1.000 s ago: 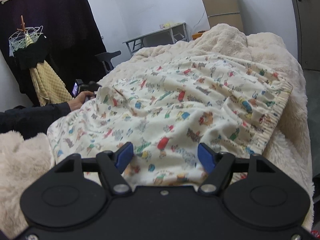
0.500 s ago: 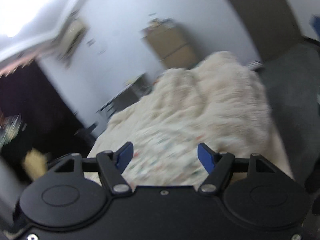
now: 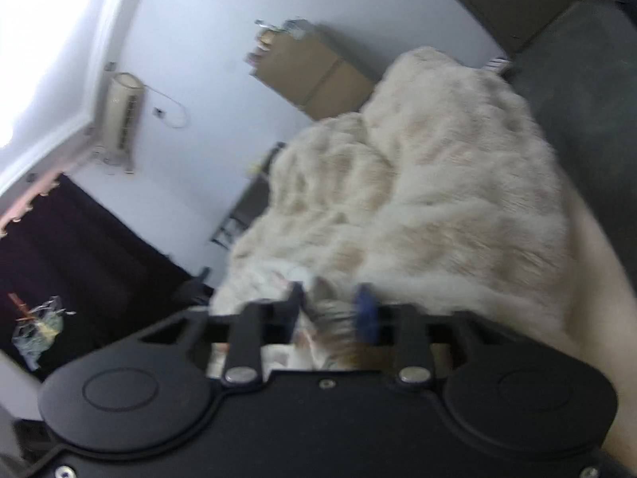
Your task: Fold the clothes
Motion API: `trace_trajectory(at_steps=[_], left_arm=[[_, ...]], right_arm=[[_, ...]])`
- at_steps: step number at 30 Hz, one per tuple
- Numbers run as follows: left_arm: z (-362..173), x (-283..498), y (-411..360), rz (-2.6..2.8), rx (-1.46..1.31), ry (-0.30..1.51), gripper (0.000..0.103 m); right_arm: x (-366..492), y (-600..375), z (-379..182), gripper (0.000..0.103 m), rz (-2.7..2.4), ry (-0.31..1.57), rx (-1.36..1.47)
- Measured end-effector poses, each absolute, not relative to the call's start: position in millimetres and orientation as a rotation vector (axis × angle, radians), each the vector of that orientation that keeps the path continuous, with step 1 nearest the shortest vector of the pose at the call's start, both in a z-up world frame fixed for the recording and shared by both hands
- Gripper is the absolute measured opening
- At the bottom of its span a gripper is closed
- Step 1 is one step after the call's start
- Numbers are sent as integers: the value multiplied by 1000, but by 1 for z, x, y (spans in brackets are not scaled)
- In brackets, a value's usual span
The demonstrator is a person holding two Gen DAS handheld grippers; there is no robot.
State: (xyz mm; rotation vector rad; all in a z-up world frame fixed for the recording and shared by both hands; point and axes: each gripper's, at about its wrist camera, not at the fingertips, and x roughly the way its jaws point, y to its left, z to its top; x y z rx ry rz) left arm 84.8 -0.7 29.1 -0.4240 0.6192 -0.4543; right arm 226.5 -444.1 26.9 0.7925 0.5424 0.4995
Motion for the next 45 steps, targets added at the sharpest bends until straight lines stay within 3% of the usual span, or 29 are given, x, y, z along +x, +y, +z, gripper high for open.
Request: trace_trajectory(at_steps=[7,9,11,15,20,26,30,38,45], left_arm=[[23,88,42,-197,-375,561,90],[13,89,41,-220,-394,600,90],[8,87,33,-243,-360,622,90],[12,76,27,-244,-279,578,90],[32,63,16,-244,-203,483,90],[33,31,-7,-261,-61,429,90],[18,33,-6,-252,-55,472,91],[9,37,-1,-217,-67,520,93],[7,36,-3,-226,-48,528,94]], right_arm=[[234,-433,86,20,351,430,597],[236,-419,82,27,272,489,508],[230,-408,73,52,227,569,457],[179,-409,66,54,288,659,438],[84,-422,79,67,568,662,401],[50,-422,73,67,685,773,351],[52,-438,36,64,723,797,562],[47,-432,22,31,780,753,570],[27,-438,38,23,813,721,414]])
